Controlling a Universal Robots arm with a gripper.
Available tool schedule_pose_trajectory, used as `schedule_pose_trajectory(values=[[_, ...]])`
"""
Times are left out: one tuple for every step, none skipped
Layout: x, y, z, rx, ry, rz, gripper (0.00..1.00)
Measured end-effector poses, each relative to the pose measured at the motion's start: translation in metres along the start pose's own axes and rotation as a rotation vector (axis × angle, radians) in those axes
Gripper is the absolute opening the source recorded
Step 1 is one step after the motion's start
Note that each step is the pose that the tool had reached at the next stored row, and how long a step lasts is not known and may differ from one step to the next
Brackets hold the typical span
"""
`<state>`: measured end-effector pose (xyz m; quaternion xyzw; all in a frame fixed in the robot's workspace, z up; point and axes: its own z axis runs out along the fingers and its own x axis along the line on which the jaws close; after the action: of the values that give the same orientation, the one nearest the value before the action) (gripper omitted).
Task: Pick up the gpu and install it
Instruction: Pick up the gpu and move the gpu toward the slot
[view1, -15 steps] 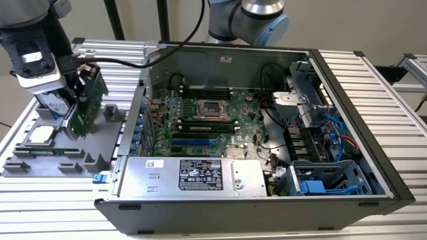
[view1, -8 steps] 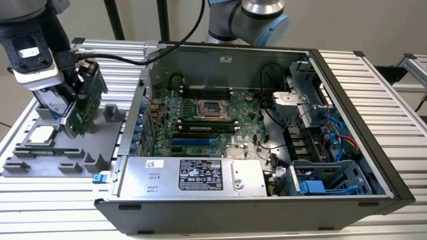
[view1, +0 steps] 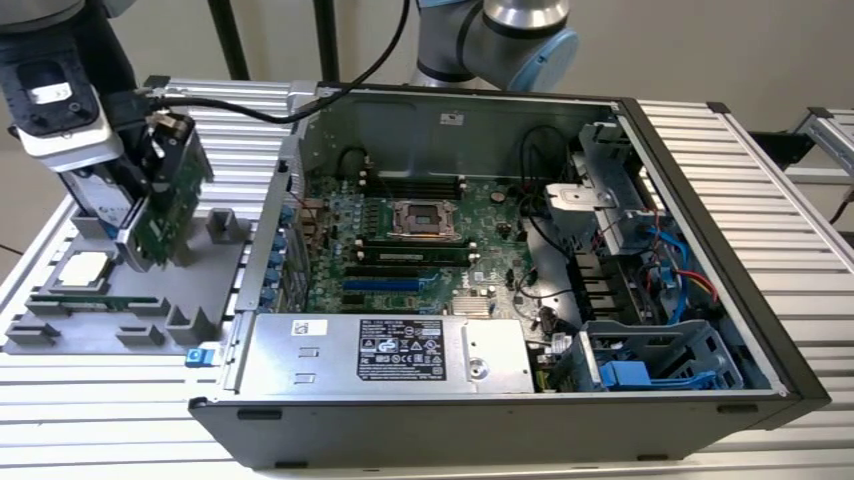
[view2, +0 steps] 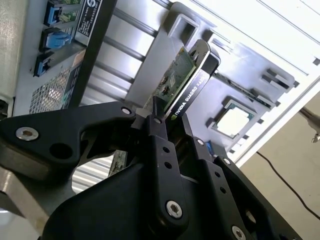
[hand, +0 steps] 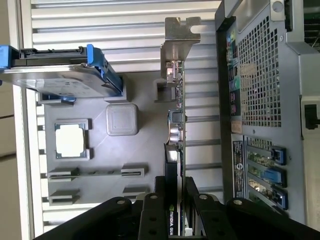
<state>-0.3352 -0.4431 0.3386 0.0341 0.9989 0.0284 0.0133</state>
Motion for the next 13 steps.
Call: schedule_pose_trajectory(values=[[0.0, 0.0, -0.0009, 0.0, -0.0001, 0.0, 0.0], [0.0, 0.0001, -0.0018, 0.0, 0.0, 0.0, 0.0], [-0.0001, 0.0001, -0.0027, 0.0, 0.0, 0.0, 0.0], [-0.0001, 0.0002, -0.0036, 0.0, 0.0, 0.0, 0.0], [-0.0001, 0.0003, -0.0045, 0.0, -0.0001, 0.0, 0.0], [-0.0001, 0.0003, -0.0054, 0.0, 0.0, 0.0, 0.0], [-0.0001, 0.0003, -0.0062, -0.0001, -0.0001, 0.0, 0.0], [-0.0002, 0.0004, -0.007, 0.0, 0.0, 0.0, 0.0], [-0.0002, 0.0005, -0.0079, 0.0, 0.0, 0.0, 0.0], [-0.0002, 0.0005, -0.0087, 0.0, 0.0, 0.0, 0.0], [-0.0002, 0.0005, -0.0096, 0.0001, 0.0001, 0.0, 0.0], [-0.0002, 0.0006, -0.0104, 0.0, 0.0, 0.0, 0.0], [-0.0003, 0.0006, -0.0113, 0.0001, 0.0001, 0.0, 0.0]])
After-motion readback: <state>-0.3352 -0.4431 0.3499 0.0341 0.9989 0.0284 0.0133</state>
